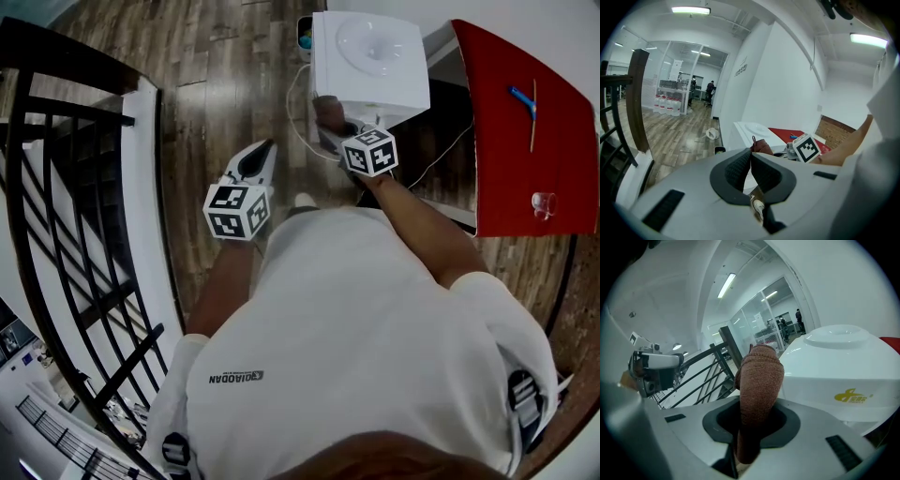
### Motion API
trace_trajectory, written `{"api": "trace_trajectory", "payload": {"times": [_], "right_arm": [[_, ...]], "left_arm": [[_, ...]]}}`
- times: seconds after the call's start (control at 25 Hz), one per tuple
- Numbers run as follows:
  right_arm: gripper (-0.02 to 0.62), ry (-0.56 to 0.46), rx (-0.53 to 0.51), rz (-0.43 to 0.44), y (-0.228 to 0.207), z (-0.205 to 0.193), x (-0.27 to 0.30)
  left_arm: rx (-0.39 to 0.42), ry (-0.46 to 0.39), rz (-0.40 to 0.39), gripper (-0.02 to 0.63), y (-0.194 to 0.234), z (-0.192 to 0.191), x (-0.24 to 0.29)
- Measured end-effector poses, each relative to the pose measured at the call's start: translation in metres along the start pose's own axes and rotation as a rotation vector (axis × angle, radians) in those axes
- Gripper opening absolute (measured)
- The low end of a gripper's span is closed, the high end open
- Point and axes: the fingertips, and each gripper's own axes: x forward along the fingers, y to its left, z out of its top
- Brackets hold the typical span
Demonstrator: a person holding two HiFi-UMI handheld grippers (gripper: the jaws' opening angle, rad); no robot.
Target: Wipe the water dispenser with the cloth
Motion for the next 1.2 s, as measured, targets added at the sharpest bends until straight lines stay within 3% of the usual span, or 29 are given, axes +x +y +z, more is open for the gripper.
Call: {"api": "trace_trajectory", "payload": {"times": [0.48,1.2], "right_arm": [[0.069,0.067,-0.033,-0.045,-0.034,-0.025,-0.030],[0.069,0.040,0.144,-0.256,-0.141,-0.071,-0.124]], "left_arm": [[0.007,0.009,-0.025,0.000,-0.026,0.008,0.018],[0.092,0.075,-0.154,0.002,-0.084,0.025,0.094]]}}
